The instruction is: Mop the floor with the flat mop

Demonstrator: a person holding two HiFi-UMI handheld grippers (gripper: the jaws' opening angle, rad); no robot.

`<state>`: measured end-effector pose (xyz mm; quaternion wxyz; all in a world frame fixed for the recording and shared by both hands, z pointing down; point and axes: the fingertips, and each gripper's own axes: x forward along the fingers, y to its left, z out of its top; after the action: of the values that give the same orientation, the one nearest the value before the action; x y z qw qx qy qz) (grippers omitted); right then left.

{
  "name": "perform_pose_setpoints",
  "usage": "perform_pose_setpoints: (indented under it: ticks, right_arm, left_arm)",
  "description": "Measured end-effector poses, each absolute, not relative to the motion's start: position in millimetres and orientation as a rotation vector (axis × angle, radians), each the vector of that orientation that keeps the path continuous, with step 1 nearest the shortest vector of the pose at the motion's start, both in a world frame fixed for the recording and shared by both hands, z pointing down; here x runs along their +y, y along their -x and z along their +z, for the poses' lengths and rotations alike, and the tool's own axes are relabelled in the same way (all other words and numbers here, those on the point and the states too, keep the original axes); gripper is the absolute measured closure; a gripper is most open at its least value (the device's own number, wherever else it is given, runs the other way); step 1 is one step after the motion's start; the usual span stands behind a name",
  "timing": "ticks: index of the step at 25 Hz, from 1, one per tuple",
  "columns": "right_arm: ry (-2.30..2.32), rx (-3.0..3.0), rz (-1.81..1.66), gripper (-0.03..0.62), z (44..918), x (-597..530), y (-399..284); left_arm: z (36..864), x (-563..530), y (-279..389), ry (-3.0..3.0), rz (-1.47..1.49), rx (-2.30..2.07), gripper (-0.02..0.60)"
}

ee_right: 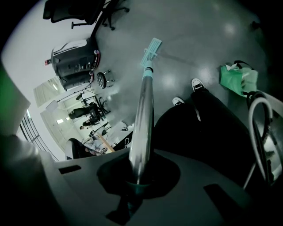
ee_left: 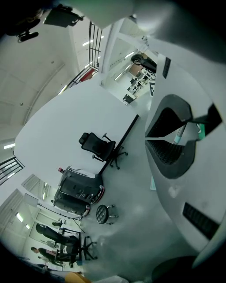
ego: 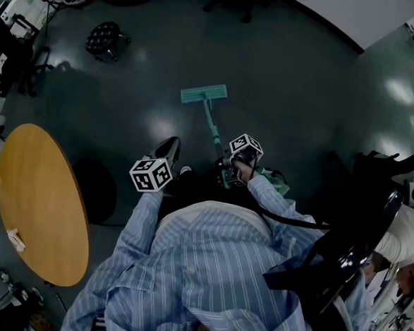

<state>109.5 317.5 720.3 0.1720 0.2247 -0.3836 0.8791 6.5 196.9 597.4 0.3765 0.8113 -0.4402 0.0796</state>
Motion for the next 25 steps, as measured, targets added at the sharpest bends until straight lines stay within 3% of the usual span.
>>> perform_pose_setpoints:
  ticks: [10,25]
  right_arm:
    - [-0.702,-1.051,2.614,0.579,706.7,308.6,-63.3]
    - [-0.684,-1.045,2.548,0.577,703.0,305.6,-41.4]
  left_arm:
    - [585.7,186.3,48.8,-2.080,0.232,-1.096,0.558]
    - [590.6,172.2,64.1,-2.071,0.220,-1.077,0.558]
